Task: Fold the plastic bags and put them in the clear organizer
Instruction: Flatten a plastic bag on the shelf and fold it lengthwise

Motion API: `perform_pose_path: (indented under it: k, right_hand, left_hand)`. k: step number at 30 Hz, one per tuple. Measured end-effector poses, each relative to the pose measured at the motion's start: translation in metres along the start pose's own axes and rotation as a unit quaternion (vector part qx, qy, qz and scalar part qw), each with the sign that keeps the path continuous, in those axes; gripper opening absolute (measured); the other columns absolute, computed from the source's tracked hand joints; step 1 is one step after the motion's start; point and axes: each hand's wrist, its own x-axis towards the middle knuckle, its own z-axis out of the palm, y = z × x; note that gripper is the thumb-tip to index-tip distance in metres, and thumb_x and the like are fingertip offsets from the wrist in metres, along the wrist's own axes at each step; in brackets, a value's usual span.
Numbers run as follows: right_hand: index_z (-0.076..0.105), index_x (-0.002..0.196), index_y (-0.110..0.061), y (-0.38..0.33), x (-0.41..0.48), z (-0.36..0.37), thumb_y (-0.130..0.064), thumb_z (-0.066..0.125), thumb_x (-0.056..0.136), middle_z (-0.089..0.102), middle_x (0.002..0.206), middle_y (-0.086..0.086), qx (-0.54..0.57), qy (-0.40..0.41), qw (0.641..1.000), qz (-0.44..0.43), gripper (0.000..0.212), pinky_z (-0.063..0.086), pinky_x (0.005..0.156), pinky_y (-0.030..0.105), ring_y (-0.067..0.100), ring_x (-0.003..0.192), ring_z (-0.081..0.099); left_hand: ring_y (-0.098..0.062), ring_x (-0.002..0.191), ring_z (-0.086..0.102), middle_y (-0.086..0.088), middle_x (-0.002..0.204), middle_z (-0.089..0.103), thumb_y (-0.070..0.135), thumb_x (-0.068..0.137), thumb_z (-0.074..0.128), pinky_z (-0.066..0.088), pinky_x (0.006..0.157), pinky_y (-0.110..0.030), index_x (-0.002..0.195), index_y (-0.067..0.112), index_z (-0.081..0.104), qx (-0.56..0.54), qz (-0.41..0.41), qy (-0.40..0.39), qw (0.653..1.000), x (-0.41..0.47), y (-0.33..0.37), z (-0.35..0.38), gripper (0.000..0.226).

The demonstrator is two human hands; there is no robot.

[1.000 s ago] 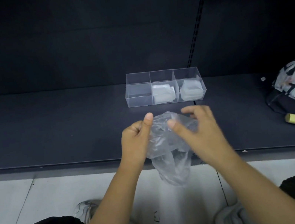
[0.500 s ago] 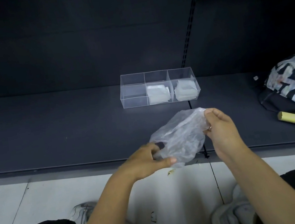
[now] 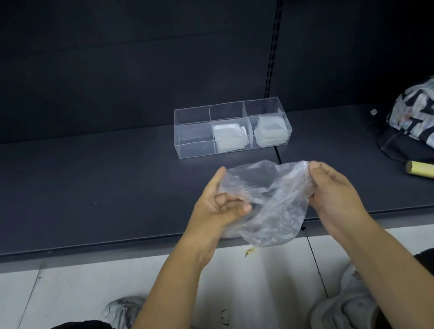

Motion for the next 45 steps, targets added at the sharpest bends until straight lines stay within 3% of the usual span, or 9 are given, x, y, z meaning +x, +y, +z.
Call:
perform_pose_path:
  k: [5, 11, 16, 24, 27, 30, 34, 39, 45]
  right_hand:
    - [0.058, 0.070, -0.013, -0.002, 0.002, -0.009, -0.025, 0.055, 0.096, 0.063, 0.065, -0.002, -0.065, 0.031, 0.997, -0.029, 0.029, 0.053, 0.063, 0.024, 0.009, 0.061, 0.059]
    - [0.069, 0.070, -0.014, -0.013, 0.013, -0.036, -0.017, 0.071, 0.084, 0.071, 0.067, -0.001, -0.186, -0.013, 0.981, -0.055, 0.015, 0.051, 0.060, 0.016, 0.008, 0.062, 0.064]
    - [0.068, 0.085, -0.013, -0.010, 0.021, -0.039, -0.012, 0.059, 0.093, 0.071, 0.083, -0.003, -0.270, -0.075, 0.959, -0.034, 0.013, 0.048, 0.073, 0.015, 0.006, 0.078, 0.063]
    - [0.056, 0.087, -0.018, 0.009, 0.030, 0.005, -0.026, 0.050, 0.098, 0.058, 0.075, -0.009, -0.301, 0.100, 0.941, -0.121, 0.015, 0.040, 0.056, 0.008, 0.004, 0.065, 0.052]
    - [0.057, 0.080, -0.019, 0.009, 0.039, 0.010, -0.027, 0.057, 0.094, 0.062, 0.069, -0.002, -0.296, 0.051, 0.945, -0.126, 0.016, 0.041, 0.054, 0.015, 0.006, 0.059, 0.052]
    - [0.062, 0.084, -0.016, 0.008, 0.050, 0.025, -0.027, 0.060, 0.093, 0.066, 0.072, 0.006, -0.306, -0.051, 0.944, -0.110, 0.015, 0.044, 0.057, 0.021, 0.007, 0.060, 0.054]
    - [0.065, 0.088, -0.011, 0.008, 0.072, 0.054, -0.028, 0.065, 0.090, 0.063, 0.069, 0.003, -0.287, -0.166, 0.940, -0.082, 0.017, 0.045, 0.059, 0.019, 0.005, 0.060, 0.055]
    - [0.066, 0.094, -0.021, 0.009, 0.115, 0.020, -0.041, 0.061, 0.089, 0.067, 0.088, -0.008, -0.255, -0.130, 0.958, -0.023, 0.022, 0.050, 0.088, 0.030, 0.003, 0.079, 0.062]
    - [0.057, 0.117, -0.051, 0.051, 0.118, -0.015, -0.064, 0.070, 0.071, 0.052, 0.133, -0.022, -0.313, -0.369, 0.868, 0.108, 0.050, 0.040, 0.101, 0.024, -0.002, 0.124, 0.048]
  left_hand:
    - [-0.002, 0.062, 0.060, 0.008, 0.066, 0.067, 0.017, 0.084, 0.071, 0.048, 0.066, -0.013, 0.089, 0.023, 0.075, 0.093, 0.047, 0.124, 0.987, 0.001, 0.008, -0.005, 0.009]
    - [0.010, 0.075, 0.063, 0.011, 0.088, 0.073, 0.026, 0.088, 0.067, 0.042, 0.062, 0.000, 0.083, 0.014, 0.072, 0.079, 0.032, 0.216, 0.973, 0.004, 0.016, -0.025, 0.014]
    - [-0.017, 0.085, 0.059, 0.001, 0.086, 0.066, 0.032, 0.096, 0.054, 0.050, 0.085, -0.036, 0.081, 0.014, 0.065, 0.043, 0.023, 0.200, 0.979, 0.003, 0.021, -0.027, 0.026]
    - [-0.009, 0.068, 0.057, 0.009, 0.071, 0.060, 0.031, 0.097, 0.051, 0.047, 0.064, -0.023, 0.079, 0.023, 0.061, 0.157, 0.042, 0.316, 0.935, 0.009, 0.009, -0.026, 0.022]
    - [-0.024, 0.091, 0.062, 0.001, 0.092, 0.062, 0.037, 0.095, 0.052, 0.049, 0.078, -0.036, 0.095, 0.019, 0.061, 0.301, 0.031, 0.357, 0.884, 0.012, 0.006, -0.048, 0.021]
    - [-0.013, 0.122, 0.047, 0.005, 0.131, 0.051, 0.050, 0.085, 0.061, 0.039, 0.103, -0.034, 0.132, 0.021, 0.050, 0.366, 0.047, 0.209, 0.906, 0.032, 0.015, -0.049, 0.056]
    - [-0.006, 0.094, 0.065, 0.009, 0.102, 0.070, 0.040, 0.081, 0.074, 0.049, 0.082, -0.020, 0.111, 0.020, 0.065, 0.262, -0.054, -0.019, 0.963, 0.074, 0.028, -0.017, 0.037]
    - [-0.008, 0.065, 0.065, 0.004, 0.071, 0.071, 0.032, 0.087, 0.069, 0.049, 0.061, -0.018, 0.077, 0.018, 0.069, 0.208, -0.075, 0.064, 0.973, 0.110, 0.024, -0.044, 0.017]
    - [-0.007, 0.059, 0.055, 0.008, 0.062, 0.064, 0.030, 0.090, 0.064, 0.045, 0.058, -0.017, 0.075, 0.015, 0.068, 0.223, -0.114, 0.132, 0.959, 0.132, -0.005, -0.084, 0.022]
